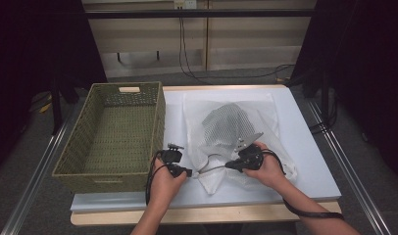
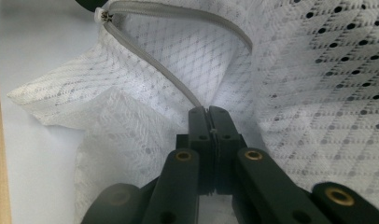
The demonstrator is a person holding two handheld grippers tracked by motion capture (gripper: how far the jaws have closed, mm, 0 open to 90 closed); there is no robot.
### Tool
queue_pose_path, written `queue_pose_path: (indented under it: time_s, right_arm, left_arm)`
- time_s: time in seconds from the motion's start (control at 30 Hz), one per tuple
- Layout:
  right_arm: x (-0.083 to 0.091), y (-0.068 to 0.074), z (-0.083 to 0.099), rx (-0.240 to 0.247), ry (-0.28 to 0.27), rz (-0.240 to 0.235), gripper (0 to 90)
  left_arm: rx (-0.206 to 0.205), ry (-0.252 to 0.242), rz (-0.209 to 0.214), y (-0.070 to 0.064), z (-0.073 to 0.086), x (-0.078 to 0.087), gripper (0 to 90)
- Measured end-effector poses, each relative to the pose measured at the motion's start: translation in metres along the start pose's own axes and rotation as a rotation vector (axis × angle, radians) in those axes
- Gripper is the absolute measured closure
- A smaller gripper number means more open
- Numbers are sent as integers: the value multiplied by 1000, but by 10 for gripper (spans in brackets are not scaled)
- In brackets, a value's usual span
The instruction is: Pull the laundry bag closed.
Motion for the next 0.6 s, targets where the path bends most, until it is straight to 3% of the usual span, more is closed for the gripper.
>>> queue_pose_path:
  time_s: [0.1,0.23,0.5,0.6]
  right_arm:
    - [0,0,0,-3,0,-1,899]
    - [0,0,0,-12,0,-4,899]
    - [0,0,0,-11,-2,-3,898]
    - [0,0,0,-16,-1,-3,898]
  left_arm:
    - [-9,11,20,0,1,-3,900]
    - [10,-1,59,-6,0,-2,900]
    - [3,-27,136,-25,-6,8,891]
    - [8,-32,146,-27,-7,11,890]
Point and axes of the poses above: each handheld gripper's, and its own axes: x roughly backward along the jaws, z roughly out of its underside, y roughly to its left, the point moved 9 cm from there along -x, roughly forward along the jaws, and after that the axes turned 14 degrees about -x, right-handed, at the moved point
